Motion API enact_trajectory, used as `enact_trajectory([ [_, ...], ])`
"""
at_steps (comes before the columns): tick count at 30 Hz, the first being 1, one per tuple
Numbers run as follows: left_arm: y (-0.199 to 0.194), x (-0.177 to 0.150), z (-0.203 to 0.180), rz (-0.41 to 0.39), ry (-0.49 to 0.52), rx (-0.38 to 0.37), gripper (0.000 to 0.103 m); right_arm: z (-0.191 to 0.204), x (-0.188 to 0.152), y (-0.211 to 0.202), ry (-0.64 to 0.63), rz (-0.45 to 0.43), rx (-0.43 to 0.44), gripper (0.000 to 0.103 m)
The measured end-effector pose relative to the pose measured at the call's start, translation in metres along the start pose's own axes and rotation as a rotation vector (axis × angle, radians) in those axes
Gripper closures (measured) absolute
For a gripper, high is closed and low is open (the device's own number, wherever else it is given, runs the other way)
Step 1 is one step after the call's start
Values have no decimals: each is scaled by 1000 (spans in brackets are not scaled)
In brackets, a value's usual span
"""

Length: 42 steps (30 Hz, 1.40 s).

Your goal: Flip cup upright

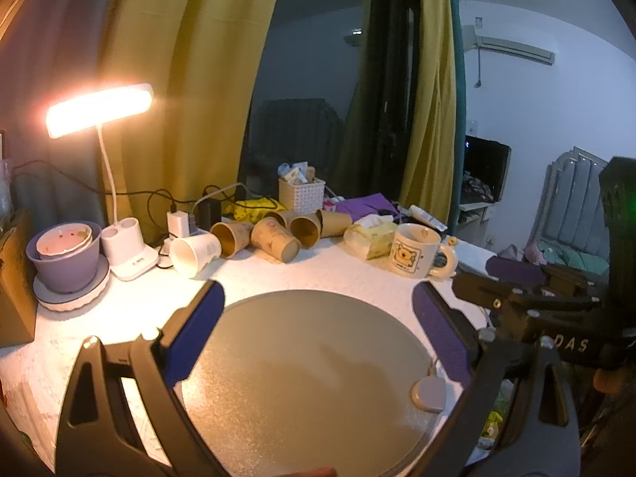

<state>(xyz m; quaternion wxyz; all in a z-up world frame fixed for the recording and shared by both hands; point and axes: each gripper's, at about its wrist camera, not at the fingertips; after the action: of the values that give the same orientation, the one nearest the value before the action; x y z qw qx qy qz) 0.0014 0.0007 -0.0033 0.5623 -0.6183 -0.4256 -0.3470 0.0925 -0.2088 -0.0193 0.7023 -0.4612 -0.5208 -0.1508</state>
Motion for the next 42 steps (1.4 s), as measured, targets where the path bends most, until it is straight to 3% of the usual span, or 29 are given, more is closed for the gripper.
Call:
enact_trajectory([
  [42, 0, 0, -2, 1, 2, -2, 7, -2, -2, 2, 4, 1, 4, 36],
])
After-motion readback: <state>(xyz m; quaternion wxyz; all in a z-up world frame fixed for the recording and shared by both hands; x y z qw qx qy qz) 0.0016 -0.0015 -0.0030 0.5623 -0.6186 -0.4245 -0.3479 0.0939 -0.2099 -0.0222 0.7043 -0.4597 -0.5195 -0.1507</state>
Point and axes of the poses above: each gripper's, at about its wrist camera, not at the fingertips, and y roughly the way its jaws point, z to its left, x to its top, and after that the axes turned 4 degrees about z, right-handed
